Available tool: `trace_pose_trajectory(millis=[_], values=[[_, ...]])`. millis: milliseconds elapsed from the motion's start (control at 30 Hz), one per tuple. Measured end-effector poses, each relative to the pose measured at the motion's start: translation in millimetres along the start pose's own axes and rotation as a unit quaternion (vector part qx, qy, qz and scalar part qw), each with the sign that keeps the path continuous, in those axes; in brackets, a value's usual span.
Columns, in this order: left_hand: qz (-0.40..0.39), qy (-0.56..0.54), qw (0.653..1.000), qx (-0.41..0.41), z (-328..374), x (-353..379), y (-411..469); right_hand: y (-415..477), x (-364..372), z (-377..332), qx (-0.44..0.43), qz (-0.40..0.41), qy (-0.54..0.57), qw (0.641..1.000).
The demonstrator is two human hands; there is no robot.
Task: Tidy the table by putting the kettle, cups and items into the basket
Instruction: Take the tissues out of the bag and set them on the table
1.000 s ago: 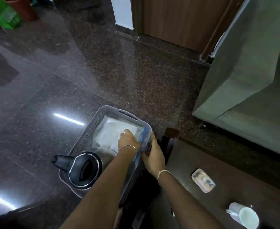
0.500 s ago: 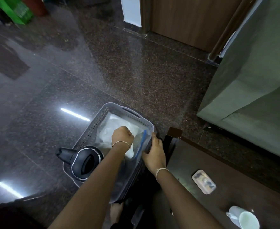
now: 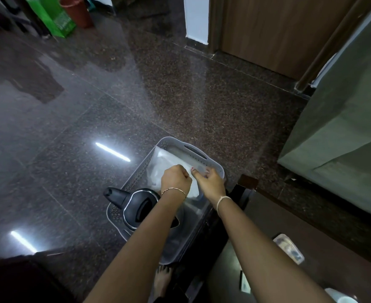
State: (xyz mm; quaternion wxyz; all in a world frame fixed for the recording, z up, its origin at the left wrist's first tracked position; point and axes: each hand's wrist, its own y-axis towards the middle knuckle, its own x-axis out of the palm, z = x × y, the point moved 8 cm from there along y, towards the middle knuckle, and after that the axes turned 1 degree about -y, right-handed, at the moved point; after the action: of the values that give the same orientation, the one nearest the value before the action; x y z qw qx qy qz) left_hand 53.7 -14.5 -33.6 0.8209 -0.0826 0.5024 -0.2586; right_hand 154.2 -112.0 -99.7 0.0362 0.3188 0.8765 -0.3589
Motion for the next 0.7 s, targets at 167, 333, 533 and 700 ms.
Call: trace_pose_trajectory(millis=[167, 333, 533, 700], values=[[0.006, -0.044, 0.999, 0.009, 4, -10, -6, 16, 13, 2, 0.065, -0.031, 0.053, 0.996], [0.028, -0.113, 0.992, 0.054, 35, -34, -14, 11, -4, -25, 0.005, 0.033, 0.136, 0.99], [0.036, -0.171, 0.982, 0.074, 60, -73, -32, -28, -36, -65, -0.076, 0.085, 0.047, 0.992], [0.053, -0.226, 0.967, 0.108, 77, -115, -64, -91, -75, -109, -0.17, 0.203, -0.11, 0.958]])
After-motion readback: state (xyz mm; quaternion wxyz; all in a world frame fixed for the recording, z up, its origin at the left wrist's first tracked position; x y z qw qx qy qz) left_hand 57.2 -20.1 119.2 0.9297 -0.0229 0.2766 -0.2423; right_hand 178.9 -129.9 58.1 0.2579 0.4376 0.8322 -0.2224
